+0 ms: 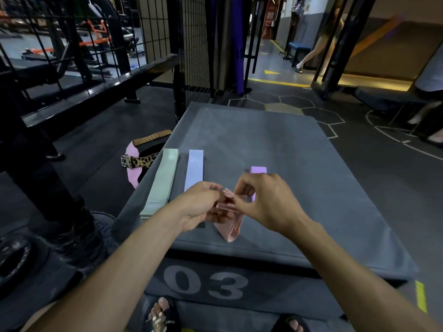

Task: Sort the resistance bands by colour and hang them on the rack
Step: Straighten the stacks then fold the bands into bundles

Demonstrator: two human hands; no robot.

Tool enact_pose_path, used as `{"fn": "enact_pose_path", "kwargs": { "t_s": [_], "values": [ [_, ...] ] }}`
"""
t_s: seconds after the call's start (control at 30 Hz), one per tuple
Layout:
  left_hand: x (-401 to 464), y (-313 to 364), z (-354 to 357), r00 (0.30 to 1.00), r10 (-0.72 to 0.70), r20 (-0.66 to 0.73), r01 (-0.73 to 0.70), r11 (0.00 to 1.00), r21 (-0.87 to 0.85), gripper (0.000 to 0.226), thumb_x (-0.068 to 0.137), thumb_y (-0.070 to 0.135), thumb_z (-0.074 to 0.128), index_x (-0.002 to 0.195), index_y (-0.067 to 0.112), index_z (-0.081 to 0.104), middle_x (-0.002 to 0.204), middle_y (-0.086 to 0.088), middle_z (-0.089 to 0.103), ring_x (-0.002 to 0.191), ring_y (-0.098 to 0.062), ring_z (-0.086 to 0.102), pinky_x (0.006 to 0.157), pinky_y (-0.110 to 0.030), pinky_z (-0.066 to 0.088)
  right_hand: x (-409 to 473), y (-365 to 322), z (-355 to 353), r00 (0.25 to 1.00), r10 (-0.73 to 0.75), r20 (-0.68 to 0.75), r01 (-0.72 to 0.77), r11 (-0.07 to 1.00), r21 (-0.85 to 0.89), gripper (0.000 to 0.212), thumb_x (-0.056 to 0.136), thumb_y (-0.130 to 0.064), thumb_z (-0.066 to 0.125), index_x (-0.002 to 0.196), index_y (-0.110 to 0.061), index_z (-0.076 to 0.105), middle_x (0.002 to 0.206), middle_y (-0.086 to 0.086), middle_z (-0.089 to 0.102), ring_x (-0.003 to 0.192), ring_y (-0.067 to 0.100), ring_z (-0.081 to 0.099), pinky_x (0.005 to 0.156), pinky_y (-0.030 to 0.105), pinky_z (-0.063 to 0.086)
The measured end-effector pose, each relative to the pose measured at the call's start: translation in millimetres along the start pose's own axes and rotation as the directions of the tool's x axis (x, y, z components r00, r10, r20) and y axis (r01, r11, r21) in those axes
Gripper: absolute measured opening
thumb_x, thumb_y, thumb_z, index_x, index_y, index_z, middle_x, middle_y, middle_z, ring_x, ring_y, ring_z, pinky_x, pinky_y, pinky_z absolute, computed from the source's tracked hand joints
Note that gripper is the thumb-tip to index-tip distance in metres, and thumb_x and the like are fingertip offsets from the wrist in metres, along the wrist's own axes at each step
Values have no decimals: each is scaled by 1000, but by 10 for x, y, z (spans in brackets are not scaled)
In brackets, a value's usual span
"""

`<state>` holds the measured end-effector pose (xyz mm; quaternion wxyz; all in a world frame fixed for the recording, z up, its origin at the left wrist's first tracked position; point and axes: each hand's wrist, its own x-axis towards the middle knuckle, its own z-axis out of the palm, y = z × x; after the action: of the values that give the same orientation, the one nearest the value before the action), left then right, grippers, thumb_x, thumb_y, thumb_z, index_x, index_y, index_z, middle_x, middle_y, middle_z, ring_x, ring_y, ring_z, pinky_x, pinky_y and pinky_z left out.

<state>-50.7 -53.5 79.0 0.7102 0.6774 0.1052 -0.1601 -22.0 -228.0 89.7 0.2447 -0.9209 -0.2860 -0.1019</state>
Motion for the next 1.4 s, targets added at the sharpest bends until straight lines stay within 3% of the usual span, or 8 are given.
{"fn": "enact_pose_path", "kwargs": {
  "t_s": [0.27, 0.4, 0.57, 0.67, 0.77, 0.87, 1.13, 1.4],
  "values": [
    [-26, -7, 8, 1000, 26, 6, -26, 1000, 13, 18, 102, 5, 49, 105, 4, 66, 84, -17, 74, 72, -27, 73, 64, -33, 60, 24, 23, 45, 999, 50, 7, -50, 999, -10, 11, 75, -35, 70, 76, -27, 63, 70, -16, 66, 69, 8, 62, 65, 36, 55],
    [2, -25, 30, 996, 85, -29, -84, 996, 21, 23, 100, 4, 47, 119, 4, 60, 95, -21, 74, 79, -33, 71, 79, -44, 60, 34, 65, 79, 998, 59, -21, -59, 998, -3, 11, 75, -34, 68, 76, -27, 61, 71, -15, 66, 70, 10, 63, 65, 37, 56],
    [-27, -15, 20, 999, 49, -9, -49, 998, 38, 28, 99, -3, 39, 120, 2, 57, 86, -20, 73, 74, -32, 73, 71, -37, 63, 0, 82, 145, 1000, 15, -9, -15, 1000, 12, 14, 79, -35, 72, 75, -26, 61, 71, -16, 66, 71, 9, 63, 65, 36, 55],
    [-19, -11, -7, 1000, 12, -4, -12, 999, 37, 33, 98, -7, 37, 126, -2, 53, 90, -24, 74, 75, -34, 74, 73, -40, 63, -11, 77, 156, 998, -52, 25, 50, 998, 41, 14, 81, -32, 72, 76, -26, 61, 73, -14, 66, 72, 7, 62, 67, 28, 53],
    [-16, -13, -45, 1000, -20, -3, 20, 999, 29, 36, 96, -8, 37, 129, -5, 51, 92, -27, 73, 82, -39, 75, 72, -40, 62, -9, 109, 139, 986, -136, 93, 128, 988, 86, 13, 84, -27, 73, 79, -23, 62, 77, -12, 66, 76, 3, 60, 67, 11, 42],
    [-35, -7, -37, 1000, -20, -9, 20, 1000, 18, 36, 96, -8, 37, 129, -5, 51, 98, -29, 73, 90, -42, 74, 72, -39, 63, -10, 175, 113, 969, -196, 150, 176, 975, 138, 15, 84, -27, 78, 84, -21, 64, 81, -12, 64, 79, -2, 56, 69, 6, 37],
    [-58, 9, 25, 998, 37, -50, -33, 997, 75, 44, 94, -2, 32, 128, 11, 55, 98, -22, 76, 88, -37, 76, 85, -42, 60, -15, 277, 85, 971, -213, 109, 201, 973, 116, 16, 82, -27, 78, 87, -25, 63, 87, -14, 59, 80, 3, 56, 72, 23, 48],
    [-83, 22, 4, 1000, 18, -7, -17, 989, 147, 51, 93, -2, 35, 136, 20, 49, 101, -17, 77, 94, -31, 76, 70, -28, 54, -40, 280, 86, 961, -266, 74, 254, 957, 142, 10, 84, -29, 73, 86, -22, 66, 84, -12, 60, 76, 6, 56, 69, 25, 50]
  ]
}}
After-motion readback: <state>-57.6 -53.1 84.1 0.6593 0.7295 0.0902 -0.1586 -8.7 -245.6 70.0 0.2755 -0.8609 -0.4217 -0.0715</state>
